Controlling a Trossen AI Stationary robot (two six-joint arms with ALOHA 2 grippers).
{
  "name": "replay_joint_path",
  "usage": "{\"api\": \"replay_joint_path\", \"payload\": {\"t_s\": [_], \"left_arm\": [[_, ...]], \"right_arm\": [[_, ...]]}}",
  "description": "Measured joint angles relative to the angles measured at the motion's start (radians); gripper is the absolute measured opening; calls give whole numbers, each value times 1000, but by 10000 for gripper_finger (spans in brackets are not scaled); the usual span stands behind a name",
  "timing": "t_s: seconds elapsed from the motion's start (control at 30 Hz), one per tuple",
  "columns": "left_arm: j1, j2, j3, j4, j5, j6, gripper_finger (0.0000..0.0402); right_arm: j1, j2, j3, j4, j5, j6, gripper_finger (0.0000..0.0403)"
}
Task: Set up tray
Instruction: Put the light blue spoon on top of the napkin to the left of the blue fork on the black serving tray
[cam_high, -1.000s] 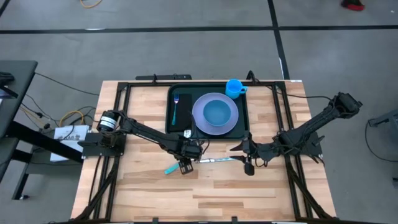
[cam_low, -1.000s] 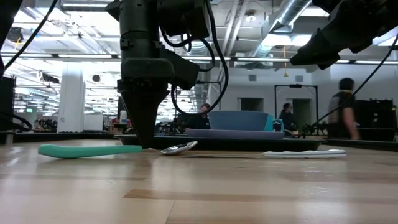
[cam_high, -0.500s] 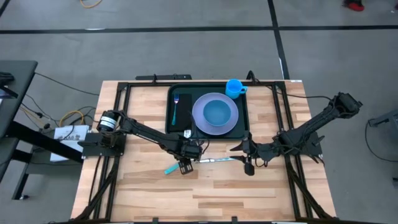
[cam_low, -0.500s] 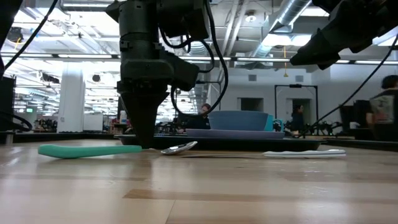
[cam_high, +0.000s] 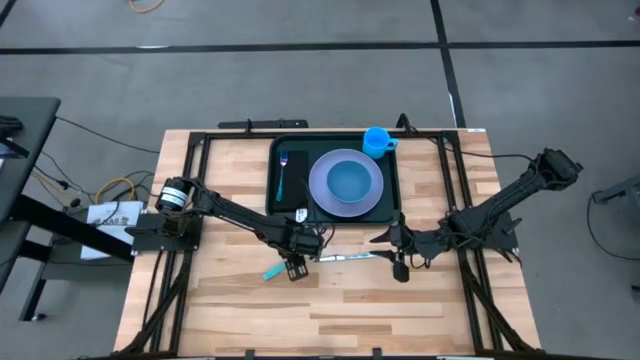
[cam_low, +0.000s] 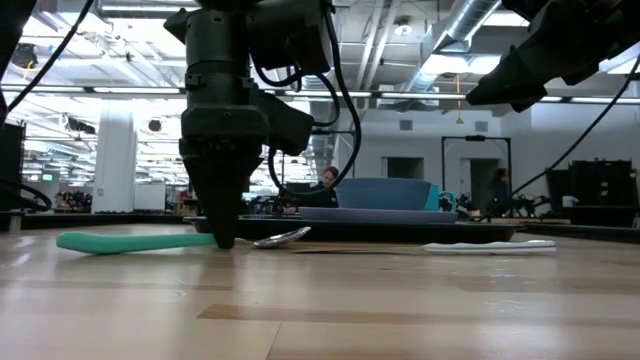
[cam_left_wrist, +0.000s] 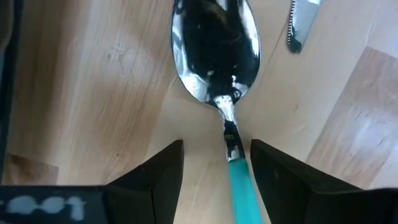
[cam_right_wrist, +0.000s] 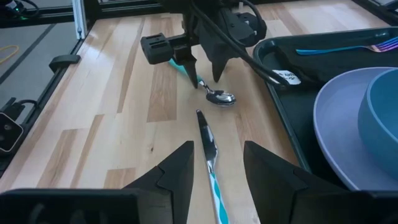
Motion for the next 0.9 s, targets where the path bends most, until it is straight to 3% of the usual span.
{"api": "replay_joint_path", "payload": {"t_s": [0.27, 0.73, 0.9], "left_arm": [[0, 0, -1, 11, -8, 12, 144], [0, 0, -1, 34, -5, 44, 15], [0, 0, -1, 44, 0, 49, 18]], "right_arm": [[0, 0, 0, 0, 0, 0, 131], [0, 0, 0, 0, 0, 0, 131], [0, 0, 0, 0, 0, 0, 131]]}}
